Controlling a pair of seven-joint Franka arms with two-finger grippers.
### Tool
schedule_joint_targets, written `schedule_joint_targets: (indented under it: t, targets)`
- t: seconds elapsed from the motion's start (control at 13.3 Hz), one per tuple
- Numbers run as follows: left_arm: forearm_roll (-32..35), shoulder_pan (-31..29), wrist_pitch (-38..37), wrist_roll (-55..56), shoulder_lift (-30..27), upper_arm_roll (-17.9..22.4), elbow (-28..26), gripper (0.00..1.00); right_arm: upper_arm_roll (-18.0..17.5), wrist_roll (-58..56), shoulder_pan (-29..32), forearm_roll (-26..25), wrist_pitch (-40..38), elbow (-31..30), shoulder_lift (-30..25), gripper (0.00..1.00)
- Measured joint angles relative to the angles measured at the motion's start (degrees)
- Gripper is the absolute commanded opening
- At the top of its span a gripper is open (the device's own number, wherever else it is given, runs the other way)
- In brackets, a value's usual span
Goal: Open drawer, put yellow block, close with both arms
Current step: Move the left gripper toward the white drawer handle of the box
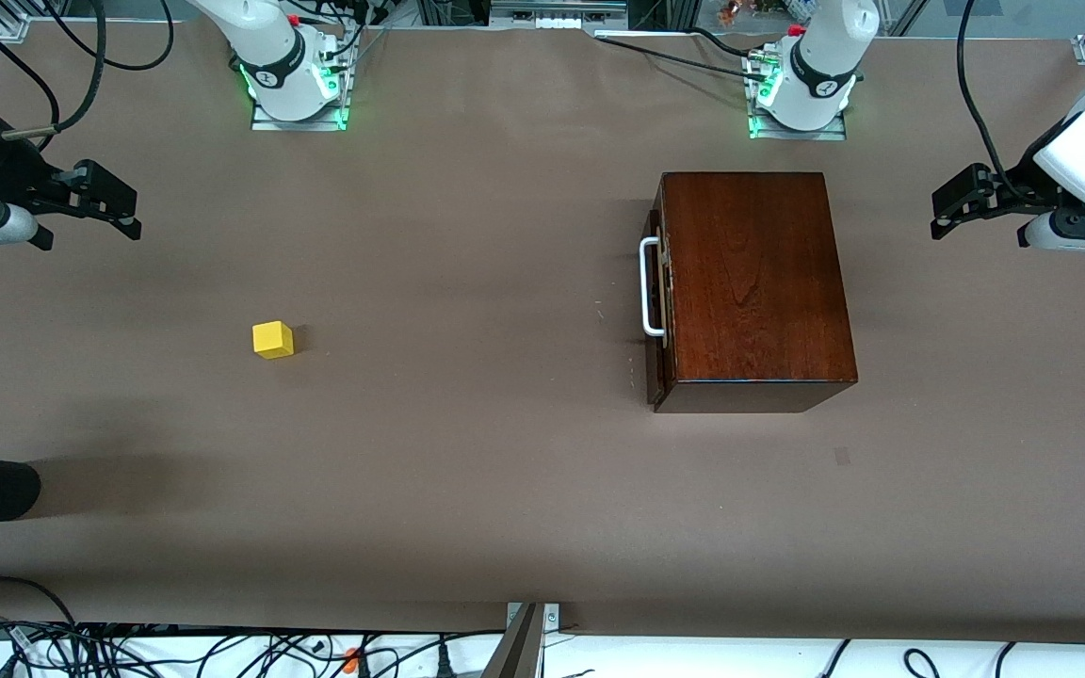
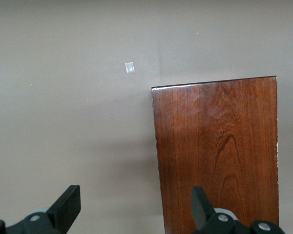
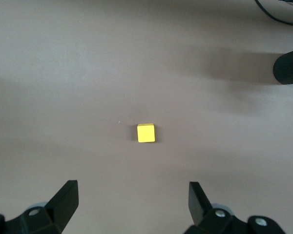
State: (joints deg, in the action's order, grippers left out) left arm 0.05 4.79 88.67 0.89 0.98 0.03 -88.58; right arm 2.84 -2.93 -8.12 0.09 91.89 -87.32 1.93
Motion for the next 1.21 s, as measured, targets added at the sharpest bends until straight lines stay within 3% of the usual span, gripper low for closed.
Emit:
schedule_joint_targets:
  t: [0.83,0.98,1.21]
  targets:
    - [0.0,0.1,0.0,0.0,0.0,-0.4,0.0,1.00,0.0,0.0,-0.2,0.0,0.0,0.0,0.0,1.00]
    - [0.0,0.3,0.0,1.5,0.0,-2.8,0.0,1.00,0.0,0.0,-0.2,0.0,0.0,0.0,0.0,1.00]
    - [0.0,0.6,-0.1,10.9,0.0,-10.1,0.0,1.00,0.2,0.0,-0.2,0.0,0.0,0.0,0.0,1.00]
